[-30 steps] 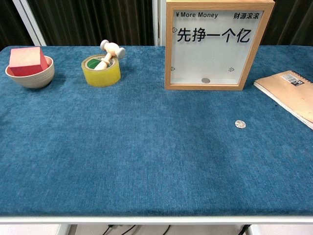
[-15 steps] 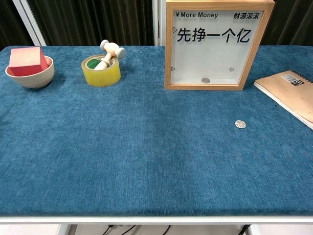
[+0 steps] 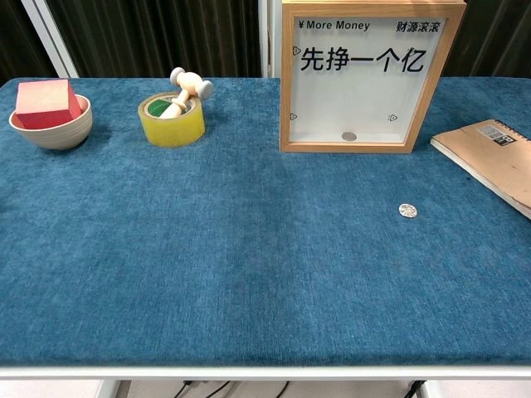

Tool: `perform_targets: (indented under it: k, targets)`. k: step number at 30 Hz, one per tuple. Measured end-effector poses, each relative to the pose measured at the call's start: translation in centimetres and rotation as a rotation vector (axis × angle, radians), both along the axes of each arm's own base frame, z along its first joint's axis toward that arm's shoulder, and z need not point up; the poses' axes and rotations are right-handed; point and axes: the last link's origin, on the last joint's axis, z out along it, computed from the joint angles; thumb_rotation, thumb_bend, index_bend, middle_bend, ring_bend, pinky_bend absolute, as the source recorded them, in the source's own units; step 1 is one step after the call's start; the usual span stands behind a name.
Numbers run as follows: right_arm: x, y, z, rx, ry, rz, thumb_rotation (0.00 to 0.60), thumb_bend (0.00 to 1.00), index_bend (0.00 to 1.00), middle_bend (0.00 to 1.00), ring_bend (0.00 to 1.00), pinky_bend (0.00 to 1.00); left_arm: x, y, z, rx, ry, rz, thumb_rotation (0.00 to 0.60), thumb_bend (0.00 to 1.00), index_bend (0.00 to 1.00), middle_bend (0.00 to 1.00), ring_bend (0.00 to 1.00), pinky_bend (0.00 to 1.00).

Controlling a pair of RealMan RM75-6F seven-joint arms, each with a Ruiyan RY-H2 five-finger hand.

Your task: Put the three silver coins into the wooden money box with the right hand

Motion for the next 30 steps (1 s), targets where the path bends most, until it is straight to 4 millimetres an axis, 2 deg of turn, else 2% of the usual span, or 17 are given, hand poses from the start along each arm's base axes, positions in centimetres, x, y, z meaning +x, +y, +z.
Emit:
perform_targets:
  k: [30]
  targets:
    - [0.3,-0.6,-2.4,-0.003,0.037,-0.024,0.600,0.45,0.74,0.05,0.00,0.00,-1.1,-0.4,0.6,0.005,-0.011,0.010,0.599,0.03,0.01,0.00,0.00,0.00]
